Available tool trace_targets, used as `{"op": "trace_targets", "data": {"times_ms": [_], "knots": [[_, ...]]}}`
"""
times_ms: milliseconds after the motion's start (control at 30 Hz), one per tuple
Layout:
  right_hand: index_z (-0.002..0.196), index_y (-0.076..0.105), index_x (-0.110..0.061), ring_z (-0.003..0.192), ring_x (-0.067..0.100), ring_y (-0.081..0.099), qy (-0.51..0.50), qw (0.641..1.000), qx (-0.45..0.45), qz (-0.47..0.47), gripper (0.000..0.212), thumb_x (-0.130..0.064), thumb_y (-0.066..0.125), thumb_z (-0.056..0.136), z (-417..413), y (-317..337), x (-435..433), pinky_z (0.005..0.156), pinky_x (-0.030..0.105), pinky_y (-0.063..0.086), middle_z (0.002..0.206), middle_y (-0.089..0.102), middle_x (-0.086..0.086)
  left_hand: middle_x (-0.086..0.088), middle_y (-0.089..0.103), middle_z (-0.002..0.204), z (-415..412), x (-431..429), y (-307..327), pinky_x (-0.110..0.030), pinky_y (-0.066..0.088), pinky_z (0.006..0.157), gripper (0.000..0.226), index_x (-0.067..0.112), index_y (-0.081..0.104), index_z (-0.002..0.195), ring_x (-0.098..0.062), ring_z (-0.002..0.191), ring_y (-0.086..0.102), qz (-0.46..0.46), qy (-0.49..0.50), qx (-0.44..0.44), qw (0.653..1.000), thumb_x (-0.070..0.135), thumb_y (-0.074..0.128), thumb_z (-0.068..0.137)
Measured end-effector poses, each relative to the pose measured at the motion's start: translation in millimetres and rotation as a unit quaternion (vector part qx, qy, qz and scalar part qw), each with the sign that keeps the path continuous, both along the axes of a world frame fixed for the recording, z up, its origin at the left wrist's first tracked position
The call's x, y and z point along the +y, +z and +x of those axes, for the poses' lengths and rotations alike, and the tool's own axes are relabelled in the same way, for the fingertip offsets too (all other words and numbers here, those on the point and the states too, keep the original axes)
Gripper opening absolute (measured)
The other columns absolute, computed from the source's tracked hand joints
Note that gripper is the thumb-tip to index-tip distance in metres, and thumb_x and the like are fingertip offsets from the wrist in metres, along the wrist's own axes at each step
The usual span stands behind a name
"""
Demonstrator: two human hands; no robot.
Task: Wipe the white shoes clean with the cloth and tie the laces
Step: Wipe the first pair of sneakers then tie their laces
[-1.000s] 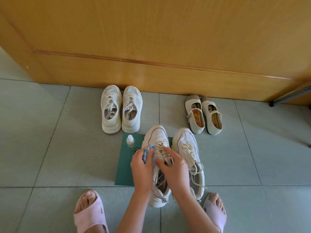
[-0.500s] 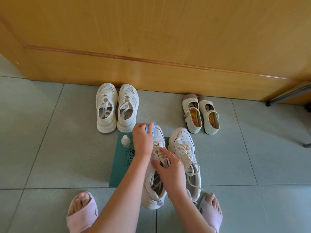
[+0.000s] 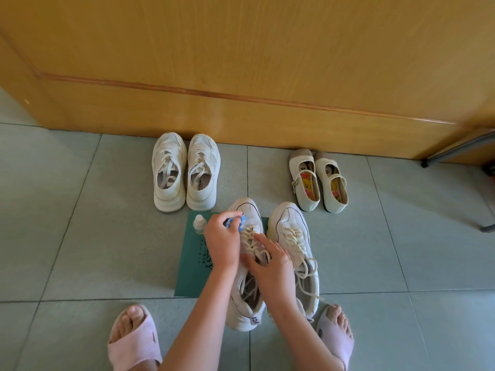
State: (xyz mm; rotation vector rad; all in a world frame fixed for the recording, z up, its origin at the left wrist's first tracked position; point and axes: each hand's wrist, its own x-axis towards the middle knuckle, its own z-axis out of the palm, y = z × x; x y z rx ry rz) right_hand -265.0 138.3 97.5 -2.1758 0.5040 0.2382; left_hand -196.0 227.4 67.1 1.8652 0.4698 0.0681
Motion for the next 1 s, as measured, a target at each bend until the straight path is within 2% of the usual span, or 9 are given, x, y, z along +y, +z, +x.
{"op": "trace_targets", "data": {"times_ms": [67,133,267,433,567,700,767,900,1000], "knots": [[0.129,0.053,-0.035,0.119,0.010,0.049,-0.002,1.000,0.001,0.003,0.052,-0.036,0.071,0.080,0,1,0,0.096,0.035,0.047,0.124,0.056,-0.017,0.004,0.070,0.092,-8,4,-2,-0.013,0.045,0.077,0.015,0.016,0.074,0.094,-0.006,0.087,0.061,0.030,-0.016,-0.007,0.999,0.009,0.062,0.087],[0.128,0.054,-0.036,0.118,0.010,0.049,-0.003,1.000,0.003,0.004,0.052,-0.036,0.071,0.079,0,2,0,0.095,0.035,0.047,0.122,0.056,-0.017,0.004,0.069,0.094,-18,7,-3,-0.012,0.043,0.075,0.014,0.016,0.074,0.096,-0.006,0.086,0.060,0.055,-0.020,-0.014,0.998,0.013,0.063,0.088],[0.128,0.053,-0.036,0.118,0.011,0.048,0.001,1.000,0.002,0.003,0.051,-0.035,0.071,0.080,0,3,1,0.094,0.035,0.047,0.122,0.056,-0.016,0.009,0.066,0.097,-41,10,-3,-0.026,0.049,0.076,0.013,0.023,0.072,0.098,-0.008,0.090,0.059,0.080,-0.004,-0.006,0.997,0.022,0.065,0.088],[0.129,0.053,-0.036,0.119,0.011,0.048,0.003,1.000,0.000,-0.005,0.051,-0.033,0.070,0.081,-1,3,1,0.095,0.035,0.047,0.125,0.056,-0.012,0.009,0.064,0.095,-61,16,-2,-0.012,0.044,0.077,0.014,0.021,0.071,0.098,-0.002,0.089,0.059,0.023,0.004,-0.002,1.000,0.018,0.068,0.085],[0.129,0.053,-0.037,0.119,0.010,0.048,0.009,1.000,0.004,-0.007,0.051,-0.036,0.069,0.081,-1,5,1,0.094,0.034,0.048,0.123,0.057,-0.015,0.008,0.064,0.094,-63,20,-2,-0.010,0.043,0.074,0.014,0.023,0.071,0.098,0.000,0.087,0.060,-0.004,0.024,0.014,1.000,0.019,0.069,0.084],[0.128,0.053,-0.040,0.117,0.009,0.051,0.023,1.000,0.012,-0.011,0.048,-0.037,0.067,0.082,0,7,-2,0.092,0.036,0.049,0.125,0.057,-0.017,0.012,0.067,0.089,-31,17,12,-0.008,0.044,0.072,0.013,0.019,0.073,0.097,0.005,0.084,0.060,-0.009,0.024,-0.039,0.999,0.018,0.068,0.085],[0.127,0.053,-0.042,0.117,0.009,0.051,0.027,0.999,0.008,-0.024,0.046,-0.036,0.067,0.084,0,9,-2,0.091,0.035,0.050,0.126,0.056,-0.018,0.009,0.067,0.088,-4,10,18,-0.007,0.044,0.070,0.012,0.016,0.073,0.096,0.000,0.082,0.061,-0.009,0.022,-0.057,0.998,0.019,0.067,0.086],[0.128,0.052,-0.042,0.117,0.010,0.049,0.024,0.999,0.008,-0.037,0.045,-0.033,0.065,0.086,0,12,-1,0.090,0.032,0.049,0.125,0.056,-0.016,0.002,0.069,0.094,46,-4,17,-0.013,0.043,0.072,0.011,0.016,0.073,0.094,-0.011,0.088,0.061,0.016,-0.074,-0.042,0.996,0.019,0.067,0.085],[0.128,0.052,-0.043,0.117,0.009,0.049,0.022,0.999,0.007,-0.033,0.045,-0.033,0.065,0.085,0,11,-2,0.091,0.032,0.048,0.116,0.055,-0.021,-0.002,0.070,0.092,61,-4,9,-0.030,0.049,0.074,0.012,0.016,0.074,0.093,-0.017,0.086,0.061,0.064,-0.159,-0.001,0.985,0.017,0.067,0.083]]}}
